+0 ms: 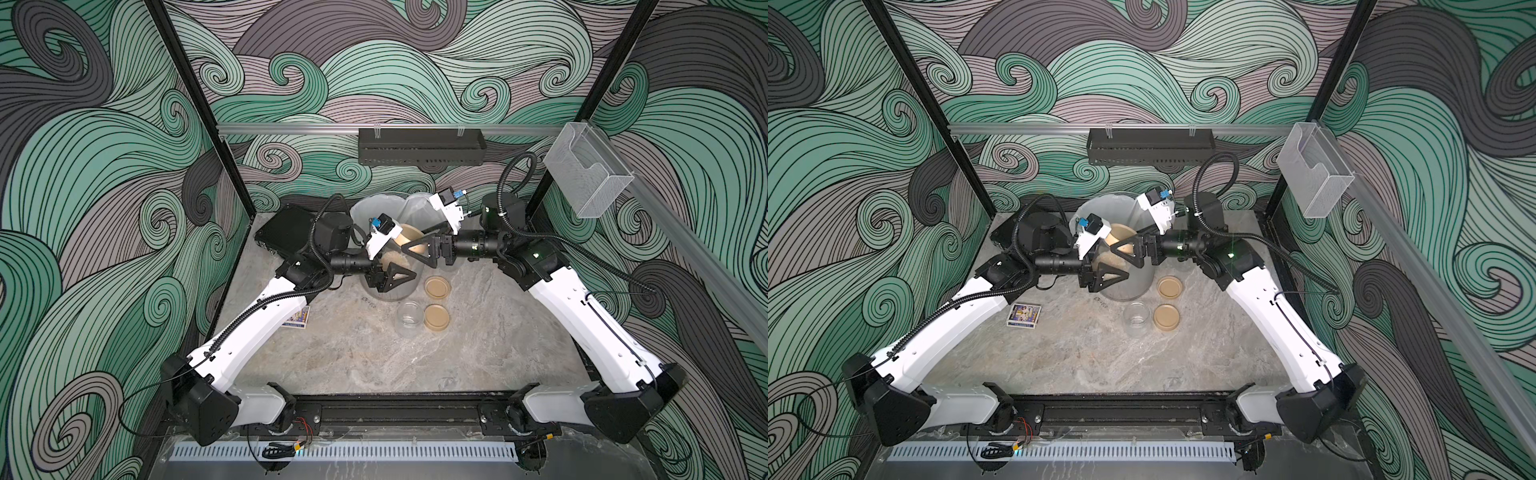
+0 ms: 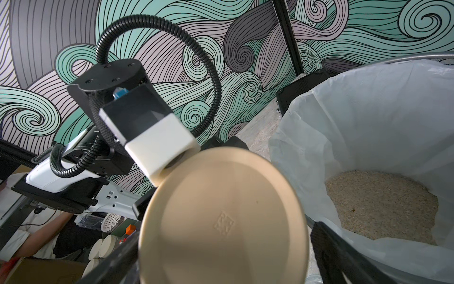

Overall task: Empty moldy rice from jars
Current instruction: Unscrew the lid from the jar.

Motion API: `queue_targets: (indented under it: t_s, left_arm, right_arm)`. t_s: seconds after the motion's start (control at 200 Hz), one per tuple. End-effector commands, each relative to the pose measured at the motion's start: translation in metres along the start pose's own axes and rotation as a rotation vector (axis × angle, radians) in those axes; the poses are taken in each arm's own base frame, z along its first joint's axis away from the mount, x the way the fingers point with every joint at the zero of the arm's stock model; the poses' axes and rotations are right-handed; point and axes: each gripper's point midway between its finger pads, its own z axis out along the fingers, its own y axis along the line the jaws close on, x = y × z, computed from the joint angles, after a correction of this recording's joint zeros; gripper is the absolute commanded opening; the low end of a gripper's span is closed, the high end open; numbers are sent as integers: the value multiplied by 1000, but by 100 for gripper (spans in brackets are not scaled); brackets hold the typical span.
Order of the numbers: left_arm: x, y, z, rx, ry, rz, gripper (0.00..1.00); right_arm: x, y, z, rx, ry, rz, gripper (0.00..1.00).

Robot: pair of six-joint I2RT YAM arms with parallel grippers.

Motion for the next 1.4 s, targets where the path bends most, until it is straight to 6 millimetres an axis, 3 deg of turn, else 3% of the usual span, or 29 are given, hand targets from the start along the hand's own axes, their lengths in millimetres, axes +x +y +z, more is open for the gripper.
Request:
queue_targets:
  t_s: [0.0,0.25,0.355,0.59,0.886,1.396]
  left_arm:
    - [-31,-20,-7,59,-95,88,34]
    - [-33,-23,-9,70,-101,84,33]
    - [-38,-31,-13,97,-114,81,33]
    - [-49,-57,-22,257,-113,46,33]
    - [-62,-72,-27,365,-146,20,33]
    - [-63,-72,-27,366,-152,26,33]
  right_arm:
    - [-16,2,0,3,-39,-44,97]
    - [-13,6,2,-27,-19,-69,78]
    - [-9,10,0,-46,2,-104,75]
    - [-9,36,-15,-212,7,-193,75]
    - [-18,65,-36,-419,-11,-284,76]
    - [-35,73,-41,-653,1,-279,79]
